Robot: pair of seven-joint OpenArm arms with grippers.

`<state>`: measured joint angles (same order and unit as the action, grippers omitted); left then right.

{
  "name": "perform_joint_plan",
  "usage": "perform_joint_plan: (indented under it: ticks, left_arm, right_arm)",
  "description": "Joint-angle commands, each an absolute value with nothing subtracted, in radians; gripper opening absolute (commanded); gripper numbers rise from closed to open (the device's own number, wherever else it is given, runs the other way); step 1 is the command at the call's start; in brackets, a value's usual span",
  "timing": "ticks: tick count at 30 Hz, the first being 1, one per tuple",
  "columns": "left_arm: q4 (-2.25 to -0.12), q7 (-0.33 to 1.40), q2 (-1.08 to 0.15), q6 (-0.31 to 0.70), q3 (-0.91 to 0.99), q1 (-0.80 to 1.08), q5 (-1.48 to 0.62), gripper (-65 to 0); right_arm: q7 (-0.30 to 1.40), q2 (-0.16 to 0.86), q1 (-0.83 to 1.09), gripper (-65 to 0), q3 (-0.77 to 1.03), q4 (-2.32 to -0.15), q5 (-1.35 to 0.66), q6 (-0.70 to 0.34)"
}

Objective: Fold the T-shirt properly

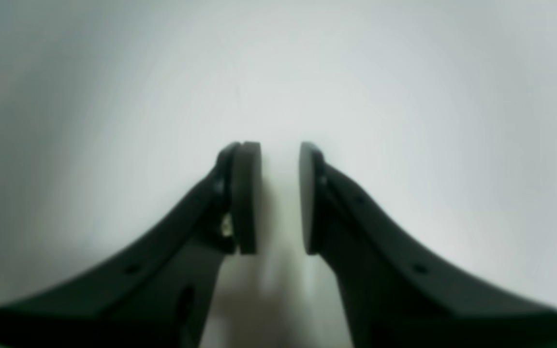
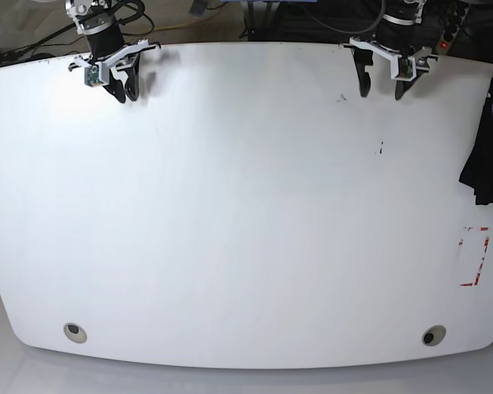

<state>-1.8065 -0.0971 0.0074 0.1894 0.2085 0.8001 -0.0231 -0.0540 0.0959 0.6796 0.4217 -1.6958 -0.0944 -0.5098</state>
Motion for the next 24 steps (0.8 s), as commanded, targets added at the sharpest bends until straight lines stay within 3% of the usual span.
perform_joint_plan:
  ticks: [1, 7, 14, 19, 24]
  left_arm:
    - [-1.897, -0.113, 0.018, 0.199, 0.2, 0.961, -0.028, -27.8]
    - [-1.94, -0.077, 0.013, 0.197, 0.188, 1.142, -0.03, -27.8]
    - [-1.821, -0.074, 0.015, 0.197, 0.188, 1.237, -0.03, -27.4]
    - [-1.6, -0.081, 0.008, 0.2, 0.173, 1.199, -0.03, -27.4]
    - [-1.326, -0.077, -0.018, 0.2, 0.159, 1.035, -0.025, -27.4]
  right_arm:
    - [-0.081, 0.104, 0.776, -52.2, 0.43, -1.771, -0.159, -0.504]
    - [-0.081, 0.102, 0.96, -52.6, 0.427, -1.802, -0.177, -0.509]
    - [-0.081, 0.102, 1.102, -52.8, 0.374, -1.693, -0.179, -0.509]
    - [-0.081, 0.108, 1.099, -52.8, 0.311, -1.504, -0.163, -0.507]
    - [-0.081, 0.128, 0.974, -52.8, 0.239, -1.282, -0.096, -0.503]
